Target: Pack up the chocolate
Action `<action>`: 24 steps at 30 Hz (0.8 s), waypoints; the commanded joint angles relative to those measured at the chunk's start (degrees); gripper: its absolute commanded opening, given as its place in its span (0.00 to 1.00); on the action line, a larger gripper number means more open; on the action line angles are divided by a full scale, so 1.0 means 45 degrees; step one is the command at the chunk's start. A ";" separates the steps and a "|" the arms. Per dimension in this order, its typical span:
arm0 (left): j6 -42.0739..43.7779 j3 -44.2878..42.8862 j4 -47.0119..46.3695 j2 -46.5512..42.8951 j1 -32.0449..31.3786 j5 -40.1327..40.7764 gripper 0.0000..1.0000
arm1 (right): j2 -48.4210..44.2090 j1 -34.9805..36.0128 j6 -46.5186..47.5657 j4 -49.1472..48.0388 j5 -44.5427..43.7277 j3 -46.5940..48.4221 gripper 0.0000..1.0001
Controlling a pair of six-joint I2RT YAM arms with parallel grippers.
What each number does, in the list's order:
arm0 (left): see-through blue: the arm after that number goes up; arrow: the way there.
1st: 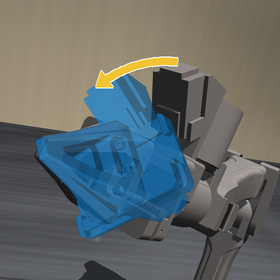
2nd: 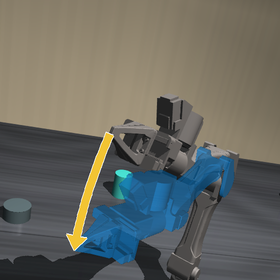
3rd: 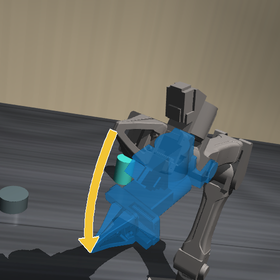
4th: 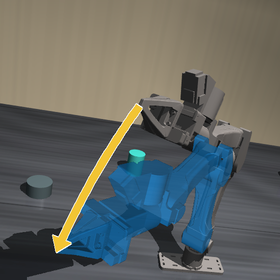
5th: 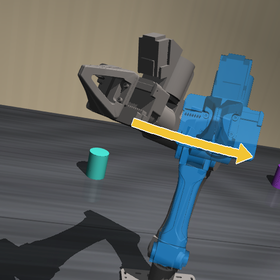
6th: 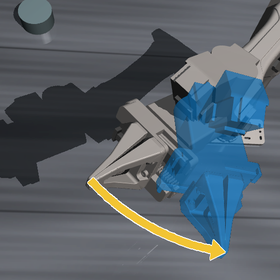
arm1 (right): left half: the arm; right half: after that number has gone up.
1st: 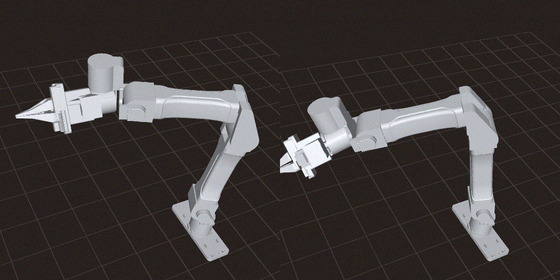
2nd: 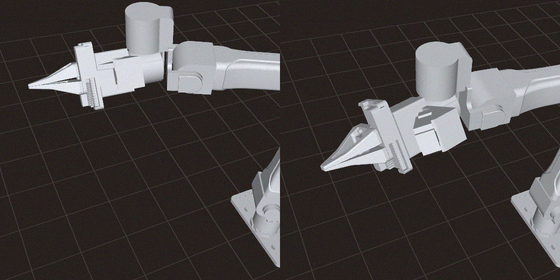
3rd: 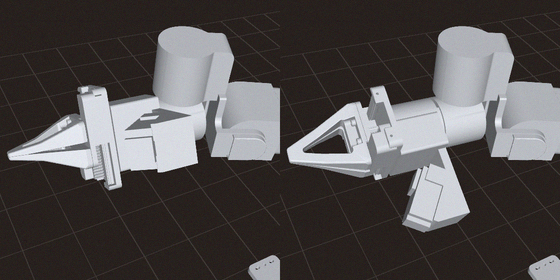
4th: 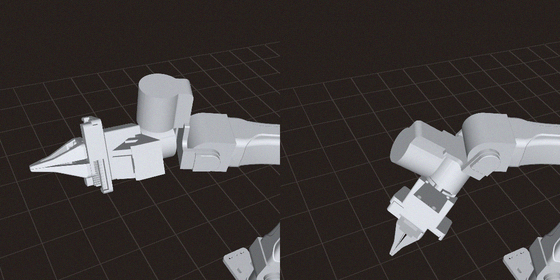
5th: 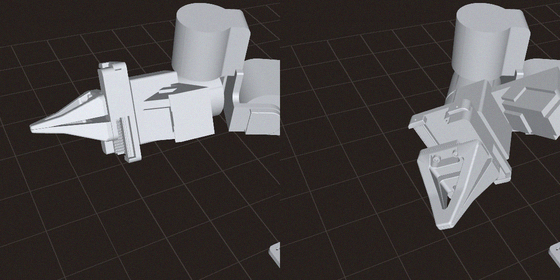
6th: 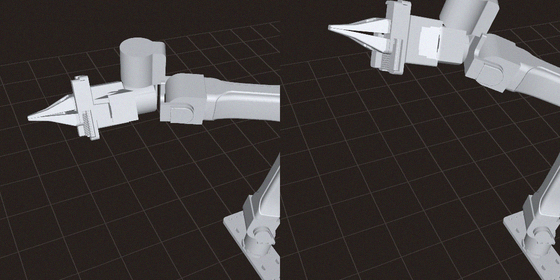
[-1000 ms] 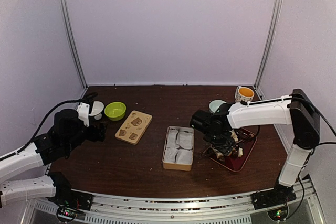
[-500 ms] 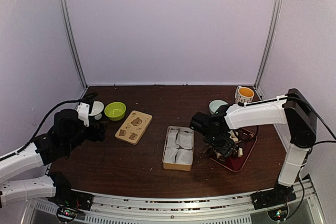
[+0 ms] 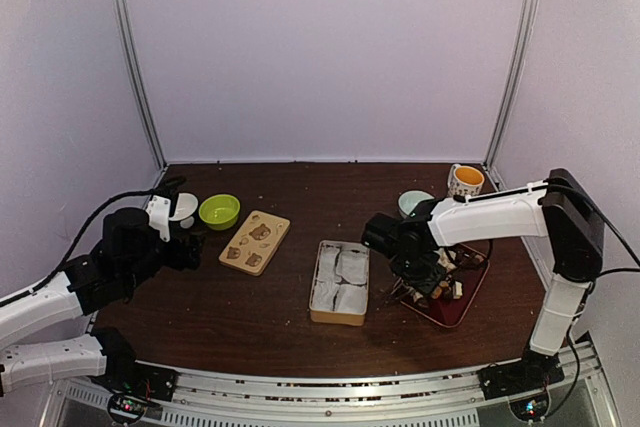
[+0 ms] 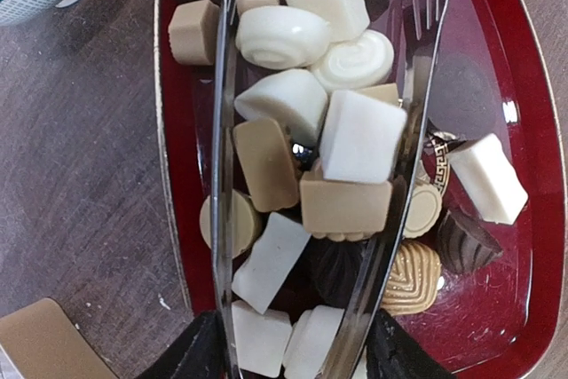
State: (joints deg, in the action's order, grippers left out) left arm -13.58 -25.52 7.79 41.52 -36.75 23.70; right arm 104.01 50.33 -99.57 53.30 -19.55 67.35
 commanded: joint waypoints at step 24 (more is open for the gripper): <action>0.0108 0.0191 -0.0374 -0.0274 0.0035 -0.0106 0.98 | -0.3500 -0.0017 0.0658 -0.0206 0.0444 -0.1469 0.52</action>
State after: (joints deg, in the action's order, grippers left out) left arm -13.58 -25.41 7.77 41.06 -36.75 23.55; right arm 90.74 50.33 -98.54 53.91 -18.79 62.50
